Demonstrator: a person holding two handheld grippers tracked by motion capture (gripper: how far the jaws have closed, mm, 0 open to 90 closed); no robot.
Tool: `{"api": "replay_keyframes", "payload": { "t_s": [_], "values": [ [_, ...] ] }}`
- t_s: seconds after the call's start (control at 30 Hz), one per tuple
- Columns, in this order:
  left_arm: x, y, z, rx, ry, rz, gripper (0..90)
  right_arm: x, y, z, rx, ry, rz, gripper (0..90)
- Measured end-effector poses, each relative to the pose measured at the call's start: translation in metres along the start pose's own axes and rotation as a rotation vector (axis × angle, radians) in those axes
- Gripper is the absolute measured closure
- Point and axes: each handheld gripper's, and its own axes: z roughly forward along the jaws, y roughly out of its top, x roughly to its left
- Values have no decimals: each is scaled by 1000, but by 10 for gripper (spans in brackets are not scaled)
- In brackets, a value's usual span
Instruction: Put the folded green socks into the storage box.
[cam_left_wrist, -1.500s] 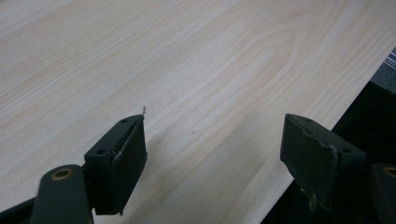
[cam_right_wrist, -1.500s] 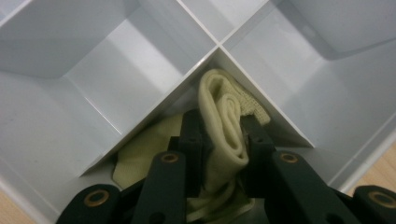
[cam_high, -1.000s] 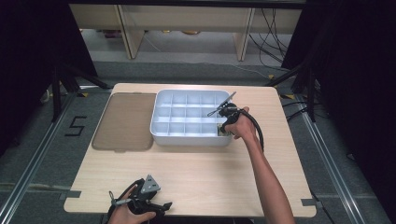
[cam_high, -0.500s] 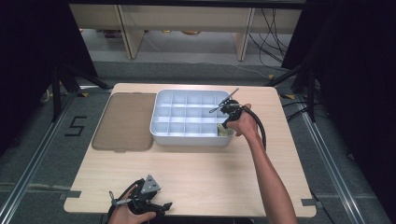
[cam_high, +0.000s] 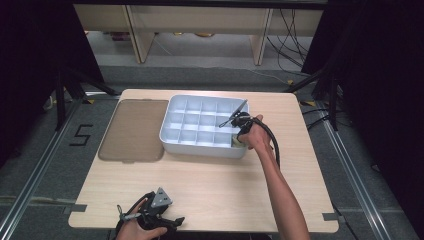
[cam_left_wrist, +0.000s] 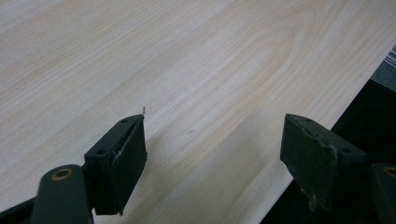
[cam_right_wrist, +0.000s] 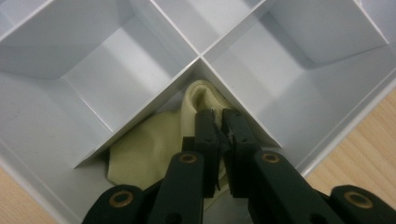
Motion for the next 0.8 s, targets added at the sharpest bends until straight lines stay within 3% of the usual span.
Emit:
{"api": "replay_keyframes", "payload": {
  "t_s": [0.1,0.23,0.3,0.5,0.67,0.77,0.8],
  "values": [
    [-1,0,0,-1,3,-16,220,1,1,3,15,-10,-3,858],
    [0,0,-1,-1,6,-3,221,1,1,7,26,-12,-12,858],
    [0,0,-1,0,6,-1,221,1,2,6,24,-9,8,855],
    [1,0,-1,-2,8,-3,221,-5,1,-9,-33,33,31,816],
    [0,0,0,2,7,-4,221,-8,1,-27,-100,35,36,789],
    [0,0,0,-1,6,-2,221,-11,1,-36,-130,59,46,777],
    [1,0,-1,-1,6,4,220,-12,1,-39,-142,46,54,770]
  ]
}}
